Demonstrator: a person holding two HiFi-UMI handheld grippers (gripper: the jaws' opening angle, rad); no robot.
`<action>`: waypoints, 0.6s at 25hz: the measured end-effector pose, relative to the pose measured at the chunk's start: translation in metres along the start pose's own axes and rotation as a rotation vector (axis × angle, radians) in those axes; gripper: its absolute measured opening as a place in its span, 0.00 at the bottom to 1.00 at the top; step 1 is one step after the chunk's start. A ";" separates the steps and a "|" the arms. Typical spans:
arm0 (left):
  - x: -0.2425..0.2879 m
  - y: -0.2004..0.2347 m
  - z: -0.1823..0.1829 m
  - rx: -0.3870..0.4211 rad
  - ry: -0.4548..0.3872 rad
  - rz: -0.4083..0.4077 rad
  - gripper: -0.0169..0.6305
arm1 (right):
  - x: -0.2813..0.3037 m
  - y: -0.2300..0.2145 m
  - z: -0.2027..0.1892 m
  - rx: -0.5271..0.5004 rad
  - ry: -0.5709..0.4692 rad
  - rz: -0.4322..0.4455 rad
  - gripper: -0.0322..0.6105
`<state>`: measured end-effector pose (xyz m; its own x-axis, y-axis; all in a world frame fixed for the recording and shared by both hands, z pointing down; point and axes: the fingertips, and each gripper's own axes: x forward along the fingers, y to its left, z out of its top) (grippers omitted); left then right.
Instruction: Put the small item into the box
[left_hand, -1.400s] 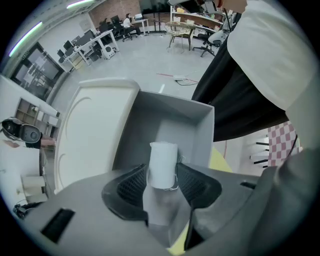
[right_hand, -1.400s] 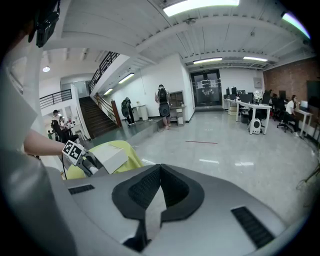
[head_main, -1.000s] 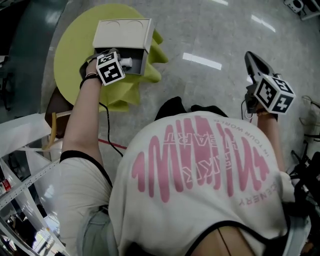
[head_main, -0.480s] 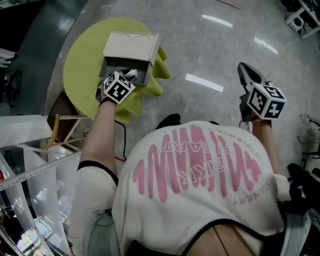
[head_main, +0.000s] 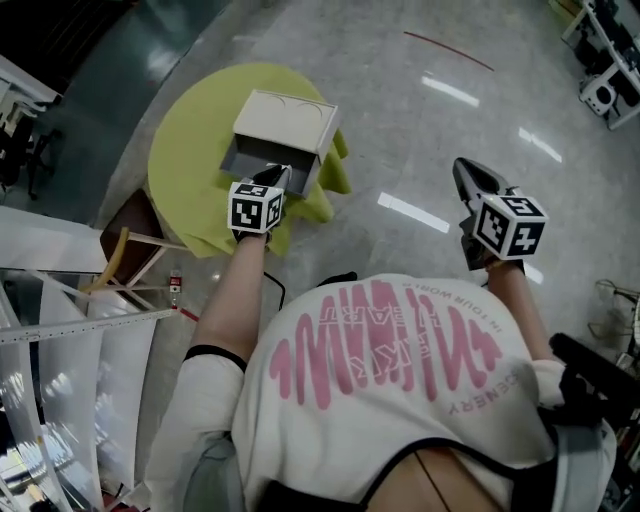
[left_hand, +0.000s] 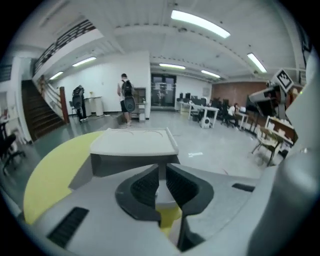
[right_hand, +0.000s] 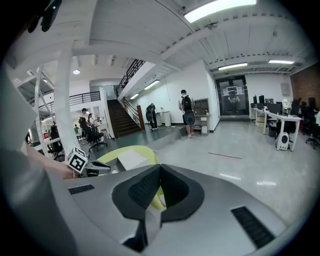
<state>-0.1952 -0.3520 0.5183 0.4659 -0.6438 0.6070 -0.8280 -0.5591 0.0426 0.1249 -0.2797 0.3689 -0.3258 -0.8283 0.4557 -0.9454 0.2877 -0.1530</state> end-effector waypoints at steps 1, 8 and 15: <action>-0.005 0.001 0.005 -0.047 -0.040 0.003 0.10 | 0.002 0.004 0.001 0.000 -0.002 0.013 0.06; -0.063 -0.032 0.066 -0.152 -0.390 -0.086 0.04 | 0.012 0.053 0.009 0.027 -0.023 0.157 0.06; -0.167 -0.081 0.138 -0.330 -0.724 -0.222 0.04 | 0.005 0.109 0.028 0.004 -0.069 0.308 0.06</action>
<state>-0.1626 -0.2714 0.3041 0.6219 -0.7767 -0.1001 -0.6894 -0.6037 0.4003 0.0204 -0.2660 0.3304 -0.5959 -0.7335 0.3268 -0.8024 0.5279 -0.2784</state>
